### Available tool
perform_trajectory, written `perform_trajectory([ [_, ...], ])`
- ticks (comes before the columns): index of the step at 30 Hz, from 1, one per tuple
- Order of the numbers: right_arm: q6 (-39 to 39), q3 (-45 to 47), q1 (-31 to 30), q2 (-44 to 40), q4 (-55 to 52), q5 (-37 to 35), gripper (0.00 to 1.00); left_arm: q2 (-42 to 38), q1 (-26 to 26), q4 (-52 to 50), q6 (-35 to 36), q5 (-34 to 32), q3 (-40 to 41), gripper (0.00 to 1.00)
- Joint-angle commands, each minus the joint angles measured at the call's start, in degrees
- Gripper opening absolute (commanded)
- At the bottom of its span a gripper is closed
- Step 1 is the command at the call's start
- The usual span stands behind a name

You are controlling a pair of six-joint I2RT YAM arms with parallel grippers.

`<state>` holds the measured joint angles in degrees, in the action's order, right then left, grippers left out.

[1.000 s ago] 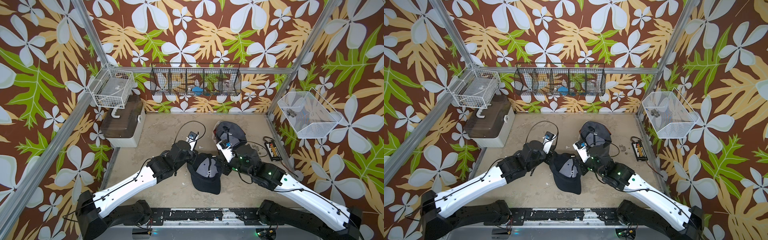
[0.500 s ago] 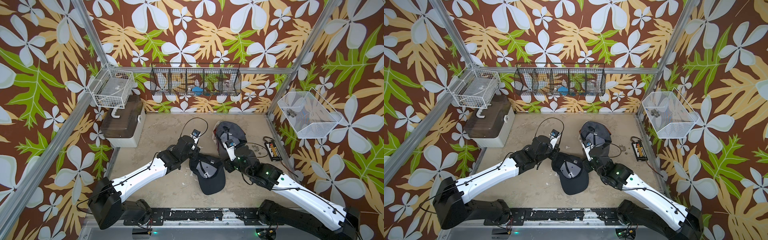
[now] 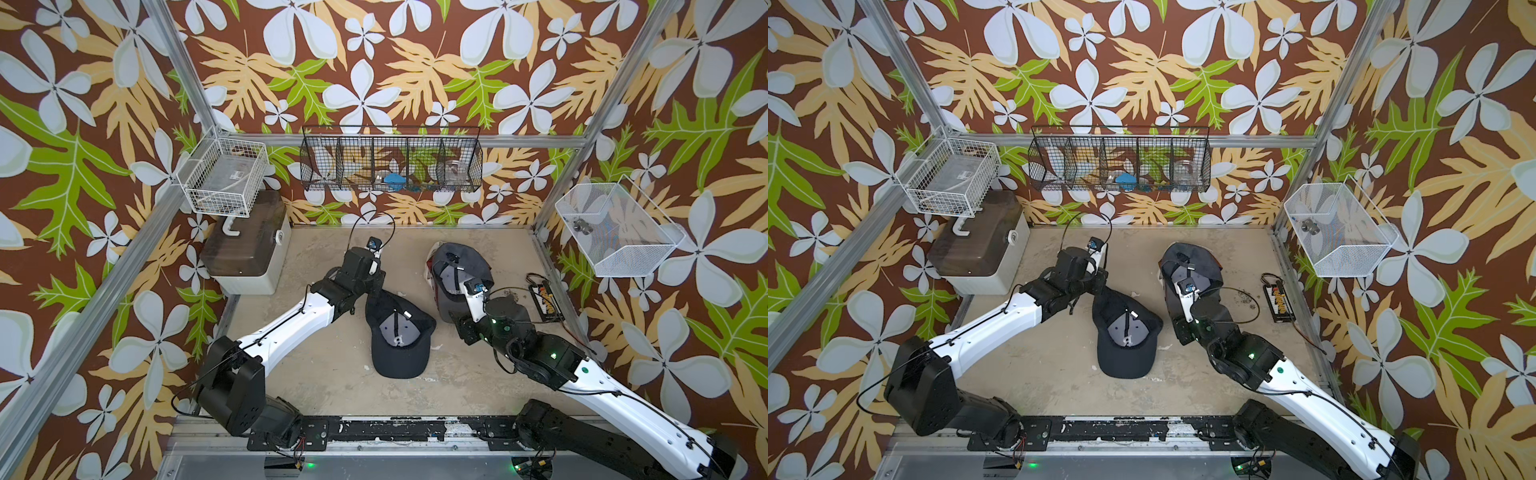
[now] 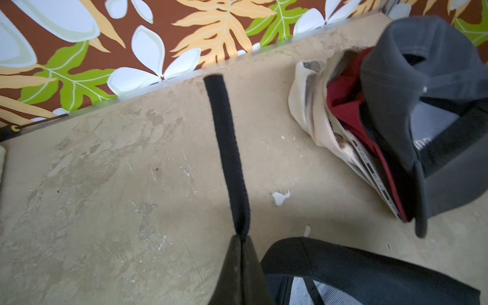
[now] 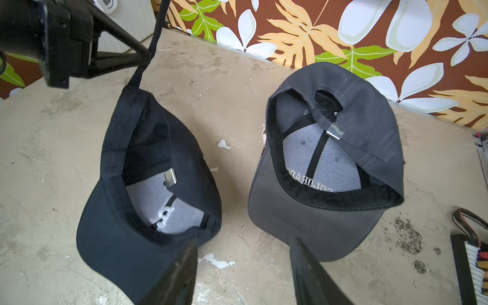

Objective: Open the adjustable buckle of the baseball cap
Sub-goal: Place the baseball cap at the corner of the board.

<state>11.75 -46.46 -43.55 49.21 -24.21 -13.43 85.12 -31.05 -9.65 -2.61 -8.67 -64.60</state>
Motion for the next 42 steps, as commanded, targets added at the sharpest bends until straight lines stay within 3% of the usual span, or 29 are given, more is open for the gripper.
perform_trajectory([
  [1,-0.23,0.12,-0.04,-0.08,0.56,0.11,0.58,1.63,2.73,-0.36,1.59,1.10,-2.13,0.01],
  [9,-0.50,0.09,0.05,0.14,2.53,1.96,0.58,8.54,12.89,-1.44,3.15,4.00,-9.69,0.01],
  [18,-0.93,0.14,0.27,5.01,6.87,5.17,0.57,20.83,20.87,-3.76,3.00,3.12,-25.22,0.01],
  [24,-2.97,-1.93,0.65,10.84,8.82,6.67,0.57,29.51,26.58,-6.55,0.88,4.79,-38.56,0.01],
  [34,-3.58,-3.20,2.46,14.41,12.39,10.79,0.57,45.35,29.97,-13.32,3.14,2.11,-66.30,0.01],
  [42,-4.19,-2.23,3.66,17.96,15.05,13.50,0.57,44.18,33.45,-8.42,1.46,1.52,-63.56,0.01],
])
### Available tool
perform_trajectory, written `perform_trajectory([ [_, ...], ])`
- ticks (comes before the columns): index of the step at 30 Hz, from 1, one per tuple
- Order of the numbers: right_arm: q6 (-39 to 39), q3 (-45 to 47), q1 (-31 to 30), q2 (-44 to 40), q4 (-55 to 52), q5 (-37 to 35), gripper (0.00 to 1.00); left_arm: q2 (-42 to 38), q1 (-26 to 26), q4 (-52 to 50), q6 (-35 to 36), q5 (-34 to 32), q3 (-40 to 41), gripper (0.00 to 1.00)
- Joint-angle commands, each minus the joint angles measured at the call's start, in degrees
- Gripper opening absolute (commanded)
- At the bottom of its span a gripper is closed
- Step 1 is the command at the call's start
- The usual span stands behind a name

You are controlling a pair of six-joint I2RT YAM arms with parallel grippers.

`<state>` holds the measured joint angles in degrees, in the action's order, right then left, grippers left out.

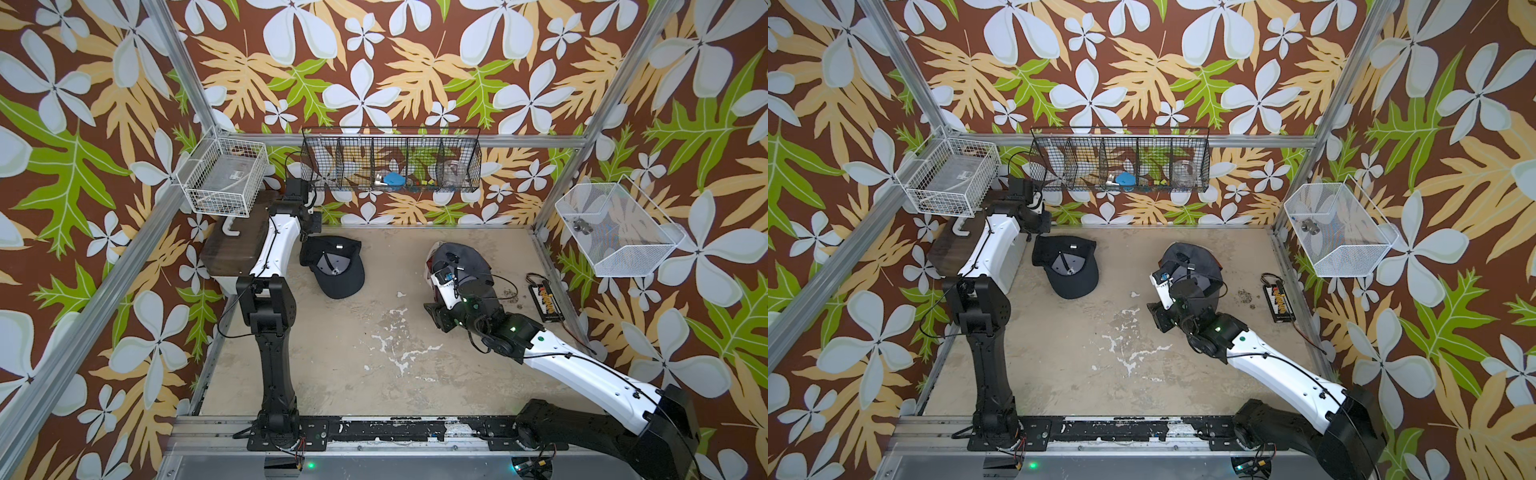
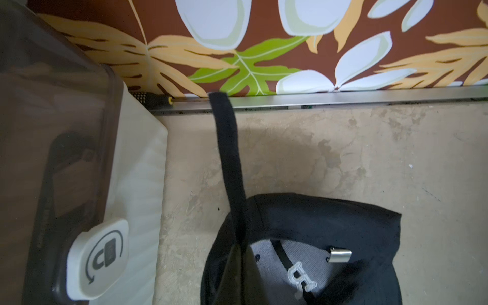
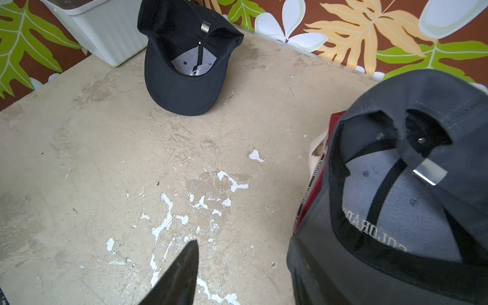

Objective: Open the adjustable buckle of the baseball cap
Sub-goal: Place the baseball cap at the corner of the board.

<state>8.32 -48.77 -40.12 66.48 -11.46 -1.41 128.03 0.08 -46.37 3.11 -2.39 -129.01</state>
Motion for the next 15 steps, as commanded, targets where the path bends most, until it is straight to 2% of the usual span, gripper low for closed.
perform_trajectory([
  [1,-0.84,0.08,0.28,1.07,2.57,1.71,0.57,1.09,2.83,28.54,-4.80,-4.68,1.12,0.01],
  [5,-0.88,-0.26,0.28,2.15,3.53,2.53,0.57,-0.19,3.96,29.29,-5.78,-3.38,3.20,0.01],
  [10,-0.84,-0.82,0.26,2.60,3.70,2.87,0.56,-3.47,4.14,31.82,-5.40,-4.97,9.26,0.01],
  [15,-0.67,-0.49,0.30,2.48,3.73,2.72,0.56,-7.91,4.14,36.46,-5.59,-5.62,20.49,0.01],
])
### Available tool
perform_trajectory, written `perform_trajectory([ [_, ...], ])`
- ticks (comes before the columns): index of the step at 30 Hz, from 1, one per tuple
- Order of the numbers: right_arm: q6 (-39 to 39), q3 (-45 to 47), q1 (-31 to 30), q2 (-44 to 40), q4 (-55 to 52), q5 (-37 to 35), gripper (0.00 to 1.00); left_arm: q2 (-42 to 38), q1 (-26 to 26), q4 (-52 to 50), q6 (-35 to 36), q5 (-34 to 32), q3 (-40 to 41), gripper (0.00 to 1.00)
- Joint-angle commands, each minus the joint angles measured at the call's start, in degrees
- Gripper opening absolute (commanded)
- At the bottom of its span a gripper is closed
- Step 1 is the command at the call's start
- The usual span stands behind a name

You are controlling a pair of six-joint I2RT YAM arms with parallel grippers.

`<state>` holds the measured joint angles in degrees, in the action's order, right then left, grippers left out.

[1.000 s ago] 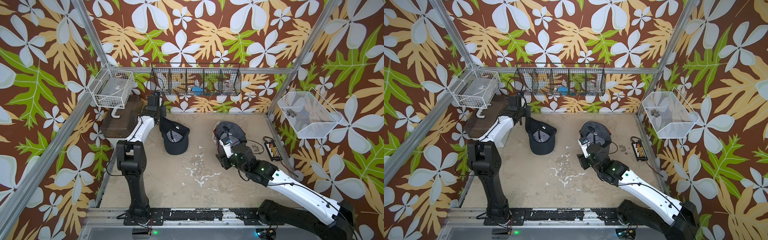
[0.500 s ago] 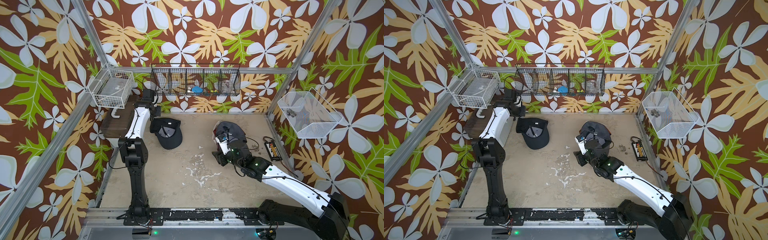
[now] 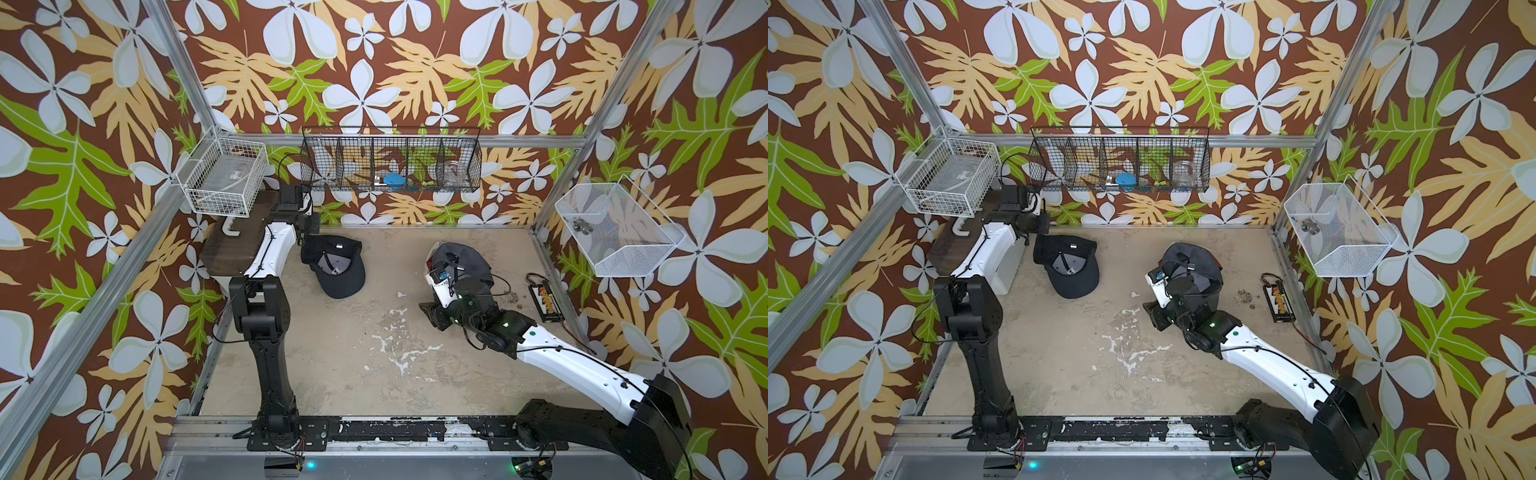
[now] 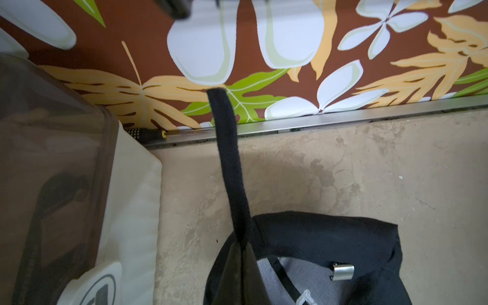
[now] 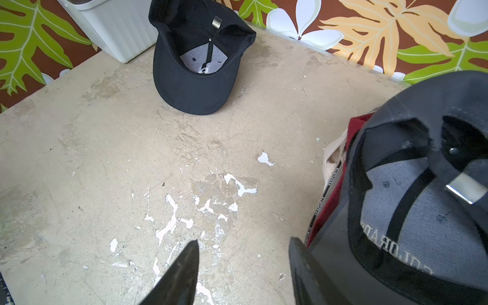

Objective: Open the adjustable buckle of the baseball cap
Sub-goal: Place the baseball cap at the corner of the board.

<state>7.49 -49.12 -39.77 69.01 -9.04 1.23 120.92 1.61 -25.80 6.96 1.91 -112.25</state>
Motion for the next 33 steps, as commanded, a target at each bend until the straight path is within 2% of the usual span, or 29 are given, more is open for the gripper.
perform_trajectory([
  [1,0.25,-0.05,-0.05,-0.02,1.40,0.17,0.56,-1.19,2.61,16.83,-9.99,-9.92,5.18,0.01],
  [5,0.60,-0.58,-0.04,0.09,0.88,0.41,0.56,-0.82,2.61,15.39,-13.33,-8.32,7.04,0.01],
  [9,0.69,-0.78,-0.04,-1.20,0.54,0.25,0.56,-3.83,2.63,19.34,-15.86,-6.70,13.79,0.01],
  [11,0.51,-0.89,-0.04,-1.81,-0.13,0.02,0.56,-4.31,2.62,20.23,-16.01,-6.57,14.62,0.01],
  [19,0.22,0.34,-0.02,-3.46,-0.55,-0.88,0.56,-1.68,2.61,18.60,-15.75,-7.47,9.20,0.01],
  [28,-0.03,-1.03,-0.03,-1.35,-0.10,-0.47,0.56,1.71,2.70,15.25,-13.95,-10.27,-0.92,0.01],
  [33,0.32,-1.63,0.00,-0.90,-0.07,-0.31,0.56,3.22,2.88,12.95,-14.07,-8.43,-6.46,0.02],
])
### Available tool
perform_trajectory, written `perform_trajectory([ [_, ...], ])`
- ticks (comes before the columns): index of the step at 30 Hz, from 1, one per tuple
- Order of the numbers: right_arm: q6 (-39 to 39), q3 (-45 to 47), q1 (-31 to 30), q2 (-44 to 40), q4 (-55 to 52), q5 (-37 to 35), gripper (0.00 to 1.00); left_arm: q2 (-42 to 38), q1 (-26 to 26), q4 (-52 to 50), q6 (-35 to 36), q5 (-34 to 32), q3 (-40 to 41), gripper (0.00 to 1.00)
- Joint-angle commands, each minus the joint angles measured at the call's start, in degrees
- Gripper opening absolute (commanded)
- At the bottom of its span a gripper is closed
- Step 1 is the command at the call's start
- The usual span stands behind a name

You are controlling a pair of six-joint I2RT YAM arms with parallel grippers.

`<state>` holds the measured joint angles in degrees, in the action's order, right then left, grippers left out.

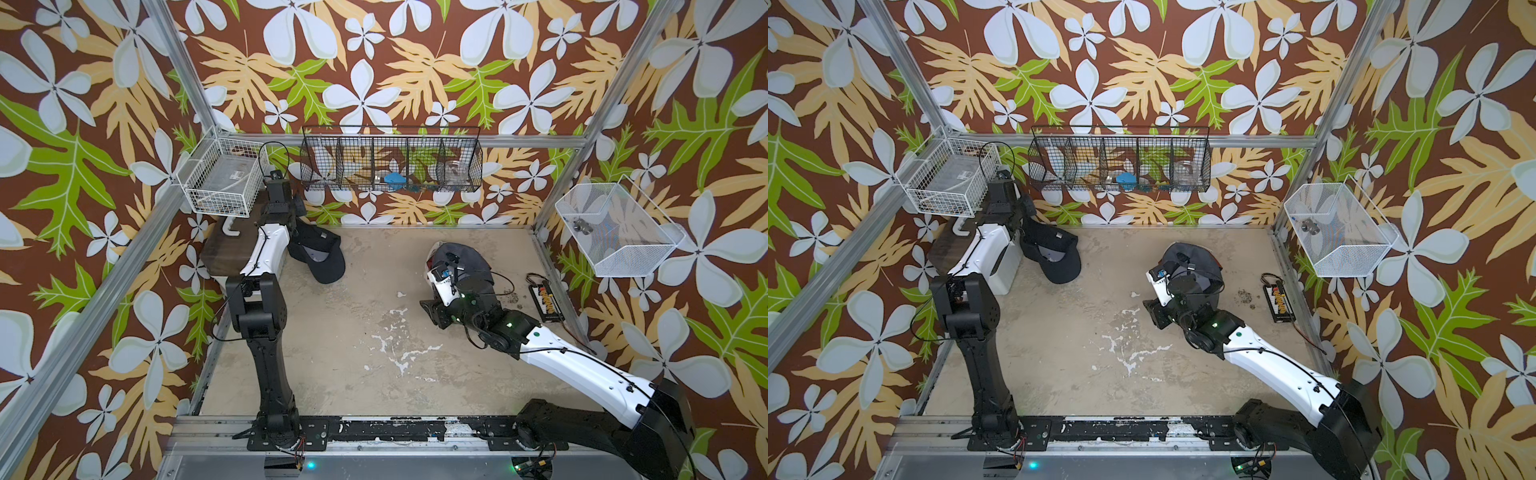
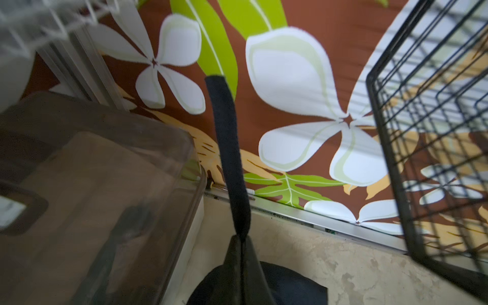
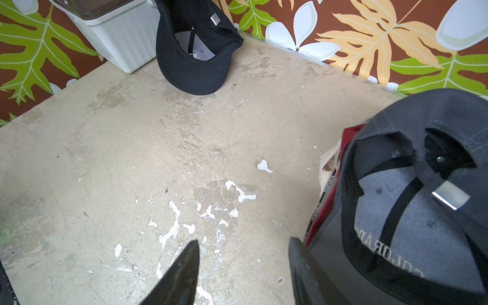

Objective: Open the adjustable buckle of the baseball cap
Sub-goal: Place the baseball cap at the corner of the board, then pick up the baseball cap.

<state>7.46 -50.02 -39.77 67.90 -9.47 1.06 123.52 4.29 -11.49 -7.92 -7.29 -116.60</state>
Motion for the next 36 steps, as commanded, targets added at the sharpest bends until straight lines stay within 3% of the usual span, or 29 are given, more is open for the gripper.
perform_trajectory([
  [1,0.44,-0.82,-0.04,0.13,0.33,-0.02,0.56,0.96,0.19,-1.95,0.72,0.96,-2.76,0.03],
  [5,0.80,-0.87,-0.04,-1.12,-0.10,-0.05,0.56,0.48,0.19,-2.63,0.24,2.77,-2.08,0.27],
  [8,1.06,-0.87,0.00,-2.10,-0.60,-0.04,0.56,-1.47,0.19,-2.45,-0.58,3.65,-0.17,0.37],
  [13,1.57,-1.07,-0.05,-3.62,-1.80,-0.01,0.56,-7.07,0.10,-1.24,-1.95,3.88,3.32,0.46],
  [21,1.74,-1.22,0.00,-7.57,-4.88,-2.04,0.58,-18.83,-0.56,-0.22,-3.80,6.15,11.43,0.49],
  [22,1.68,-1.48,-0.04,-7.90,-5.37,-2.49,0.59,-20.06,-0.89,-0.20,-3.87,6.21,12.54,0.52],
  [24,1.59,-2.11,-0.02,-8.92,-6.27,-3.63,0.60,-22.88,-2.01,-0.16,-3.96,6.06,15.80,0.71],
  [30,1.63,-5.75,-0.05,-11.75,-10.03,-8.97,0.66,-30.34,-5.53,0.25,-4.72,5.80,22.87,0.72],
  [31,1.80,-6.24,-0.05,-12.11,-10.63,-10.12,0.67,-31.41,-6.18,0.25,-4.94,6.13,23.77,0.81],
  [32,1.96,-6.78,-0.03,-12.45,-11.34,-11.64,0.70,-32.73,-7.14,0.31,-5.01,6.36,25.01,0.83],
  [33,2.22,-7.25,-0.04,-12.86,-12.01,-12.68,0.71,-34.05,-8.24,0.33,-4.92,6.08,26.20,0.95],
  [36,3.26,-7.97,-0.04,-14.24,-13.73,-16.41,0.78,-37.92,-11.72,0.41,-4.91,6.11,29.92,0.98],
])
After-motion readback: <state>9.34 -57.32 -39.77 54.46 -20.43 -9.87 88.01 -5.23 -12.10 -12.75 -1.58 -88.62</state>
